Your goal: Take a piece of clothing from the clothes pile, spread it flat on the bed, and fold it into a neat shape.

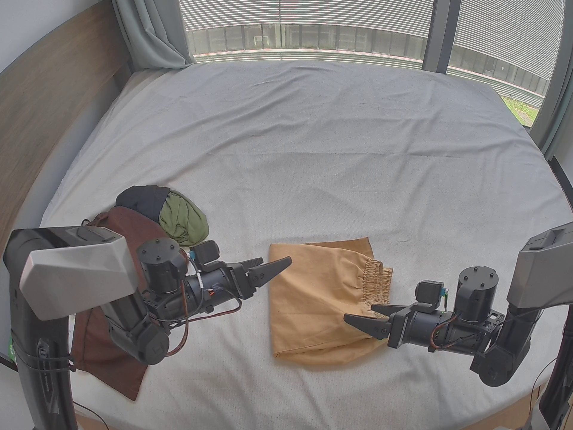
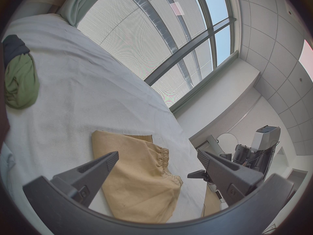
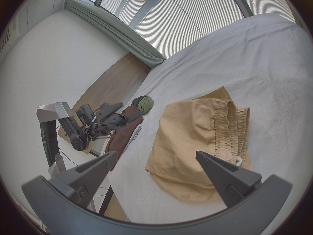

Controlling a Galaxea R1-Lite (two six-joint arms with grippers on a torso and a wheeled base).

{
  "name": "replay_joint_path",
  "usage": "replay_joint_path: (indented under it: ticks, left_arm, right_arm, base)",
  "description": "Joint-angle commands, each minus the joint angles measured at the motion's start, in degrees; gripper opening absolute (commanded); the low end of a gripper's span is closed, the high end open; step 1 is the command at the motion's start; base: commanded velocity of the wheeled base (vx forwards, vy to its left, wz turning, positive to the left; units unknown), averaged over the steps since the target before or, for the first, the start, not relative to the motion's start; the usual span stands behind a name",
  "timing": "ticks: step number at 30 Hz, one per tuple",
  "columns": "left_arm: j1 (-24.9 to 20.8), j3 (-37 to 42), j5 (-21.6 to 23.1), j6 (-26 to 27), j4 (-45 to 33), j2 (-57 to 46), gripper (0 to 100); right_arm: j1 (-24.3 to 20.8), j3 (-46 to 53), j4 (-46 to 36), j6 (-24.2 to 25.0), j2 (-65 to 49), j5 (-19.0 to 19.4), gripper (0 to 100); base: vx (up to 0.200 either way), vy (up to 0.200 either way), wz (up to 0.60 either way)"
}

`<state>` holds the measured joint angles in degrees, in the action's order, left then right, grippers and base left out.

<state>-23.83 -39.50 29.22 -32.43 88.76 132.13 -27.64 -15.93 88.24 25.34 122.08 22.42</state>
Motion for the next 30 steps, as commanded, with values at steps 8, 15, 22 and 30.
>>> replay_joint_path:
  ticks: [8,15,22,30]
  left_arm:
    - [5.9,6.5,1.5,2.9,0.0,-8.4,100]
    - [7.0,8.0,1.7,4.2,0.0,-8.2,100]
    - [7.0,8.0,1.7,4.3,0.0,-8.3,100]
    - [7.1,8.0,1.6,4.3,0.0,-8.4,100]
  right_arm:
    - [-0.6,0.0,0.1,-0.2,6.0,-0.3,100]
    - [0.0,-0.9,0.2,-0.6,9.8,-1.7,100]
    - [2.1,-1.1,0.2,-2.6,12.8,-1.9,100]
    - [2.5,-1.6,0.2,-4.0,14.1,-1.9,100]
  base:
    - [0.0,0.0,0.0]
    - [0.0,0.0,0.0]
    - [0.0,0.0,0.0]
    - [0.0,0.0,0.0]
